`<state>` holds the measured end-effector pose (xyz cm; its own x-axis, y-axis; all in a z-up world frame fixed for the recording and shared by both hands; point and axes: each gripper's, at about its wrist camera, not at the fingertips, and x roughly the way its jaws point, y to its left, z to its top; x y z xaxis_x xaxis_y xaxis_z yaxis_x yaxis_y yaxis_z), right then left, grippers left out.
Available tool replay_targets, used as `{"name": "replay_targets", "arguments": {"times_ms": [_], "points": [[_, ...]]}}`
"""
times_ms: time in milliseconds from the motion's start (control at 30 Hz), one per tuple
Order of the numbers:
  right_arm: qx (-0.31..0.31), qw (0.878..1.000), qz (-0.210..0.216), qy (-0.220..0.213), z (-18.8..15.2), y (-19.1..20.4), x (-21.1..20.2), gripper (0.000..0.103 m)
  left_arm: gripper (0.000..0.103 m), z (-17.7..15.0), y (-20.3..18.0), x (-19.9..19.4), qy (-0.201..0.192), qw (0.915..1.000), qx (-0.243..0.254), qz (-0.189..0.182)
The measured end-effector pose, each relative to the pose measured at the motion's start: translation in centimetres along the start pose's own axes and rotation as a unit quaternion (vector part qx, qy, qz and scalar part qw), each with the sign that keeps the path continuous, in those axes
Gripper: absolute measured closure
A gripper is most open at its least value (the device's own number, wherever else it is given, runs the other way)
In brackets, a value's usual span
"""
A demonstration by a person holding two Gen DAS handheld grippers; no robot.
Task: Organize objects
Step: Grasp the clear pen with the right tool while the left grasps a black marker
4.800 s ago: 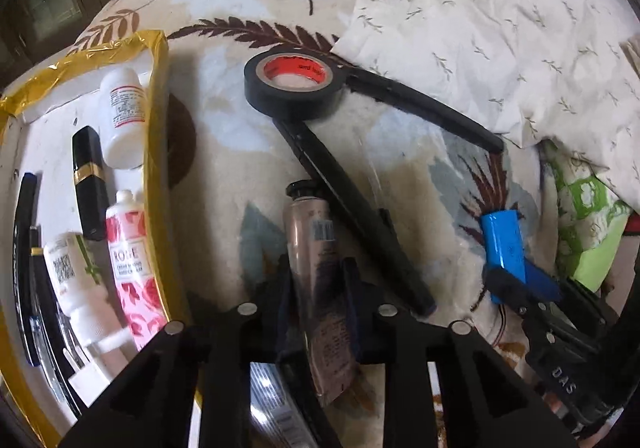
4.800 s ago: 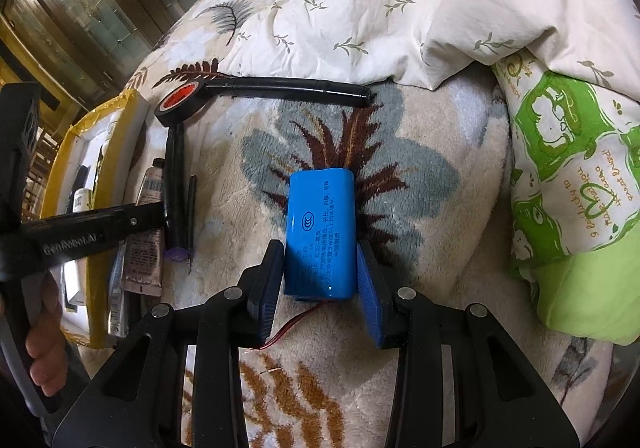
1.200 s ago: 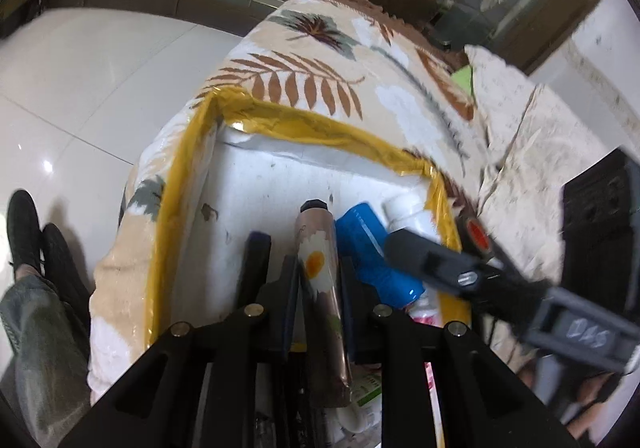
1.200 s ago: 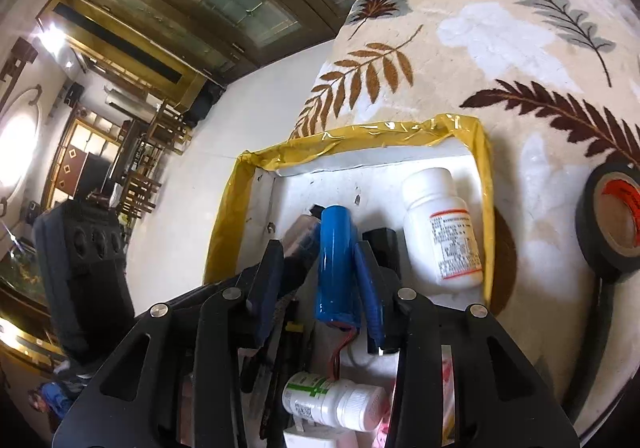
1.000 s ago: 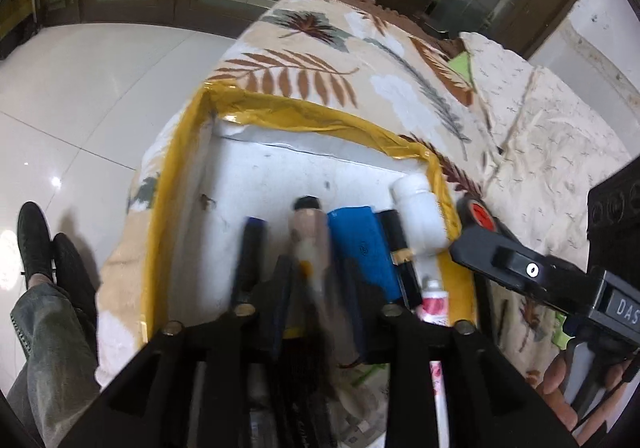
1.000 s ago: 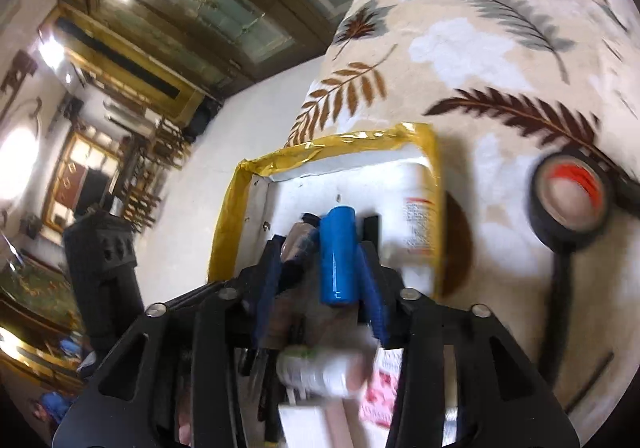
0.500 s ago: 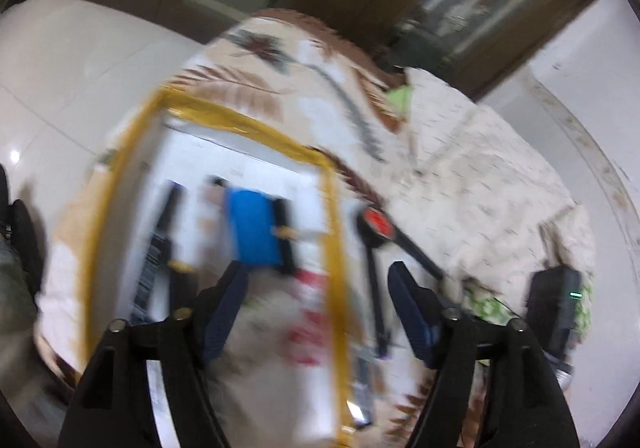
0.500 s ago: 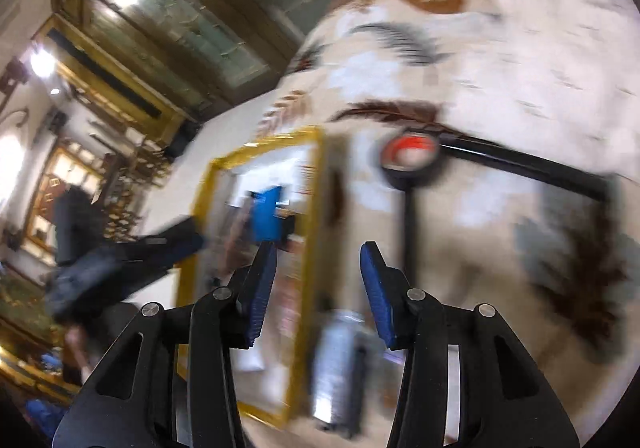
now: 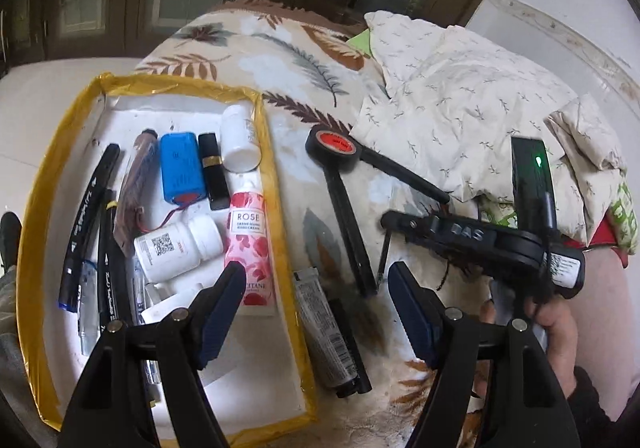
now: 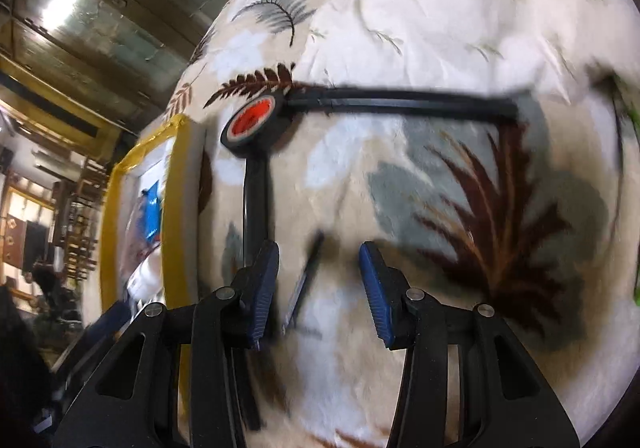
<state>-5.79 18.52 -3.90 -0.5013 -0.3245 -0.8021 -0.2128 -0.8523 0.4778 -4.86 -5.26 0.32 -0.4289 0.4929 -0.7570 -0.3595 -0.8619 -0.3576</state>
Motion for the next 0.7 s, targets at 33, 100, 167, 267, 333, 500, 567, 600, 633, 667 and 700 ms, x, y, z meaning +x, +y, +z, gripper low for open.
{"name": "replay_targets", "arguments": {"times_ms": [33,100,167,267,333,500,567,600,633,667,700], "points": [[-0.006,1.000,-0.016,-0.005,0.2,0.5,0.2,0.064,0.030,0.0,0.1,0.1,0.002,1.0000,-0.001,0.001],[-0.042,0.998,-0.056,-0.009,0.1,1.6,0.8,0.070,0.030,0.0,-0.2,0.2,0.006,1.0000,0.004,0.005],[-0.064,0.994,-0.083,-0.015,-0.4,2.2,0.9,0.077,0.030,0.1,-0.7,0.2,0.002,0.9999,0.011,-0.001],[-0.088,0.992,-0.087,-0.016,-1.4,2.0,0.4,0.093,0.030,0.8,-1.3,0.4,0.011,0.9998,0.009,-0.011],[-0.087,0.994,-0.071,-0.013,-1.9,1.2,-0.3,0.098,0.030,1.5,-1.9,1.3,0.026,0.9996,0.008,-0.009],[-0.071,0.996,-0.060,-0.004,-3.3,-1.2,-2.8,0.101,0.036,4.0,-4.7,5.4,0.097,0.9952,0.015,0.005],[-0.069,0.996,-0.057,0.000,-4.1,-2.1,-3.4,0.101,0.045,4.9,-5.8,7.4,0.120,0.9919,0.032,0.027],[-0.062,0.997,-0.046,0.004,-4.5,-2.6,-3.5,0.101,0.046,5.3,-6.0,8.6,0.129,0.9899,0.036,0.048],[-0.047,0.999,-0.023,0.004,-4.8,-3.1,-3.8,0.100,0.047,5.6,-6.0,9.6,0.139,0.9879,0.035,0.059],[-0.035,0.999,-0.006,0.001,-4.9,-3.3,-4.0,0.100,0.052,5.7,-5.9,10.7,0.153,0.9858,0.030,0.062],[-0.022,1.000,0.012,-0.002,-4.8,-3.6,-4.1,0.100,0.059,5.8,-5.7,12.0,0.173,0.9822,0.027,0.067]]}}
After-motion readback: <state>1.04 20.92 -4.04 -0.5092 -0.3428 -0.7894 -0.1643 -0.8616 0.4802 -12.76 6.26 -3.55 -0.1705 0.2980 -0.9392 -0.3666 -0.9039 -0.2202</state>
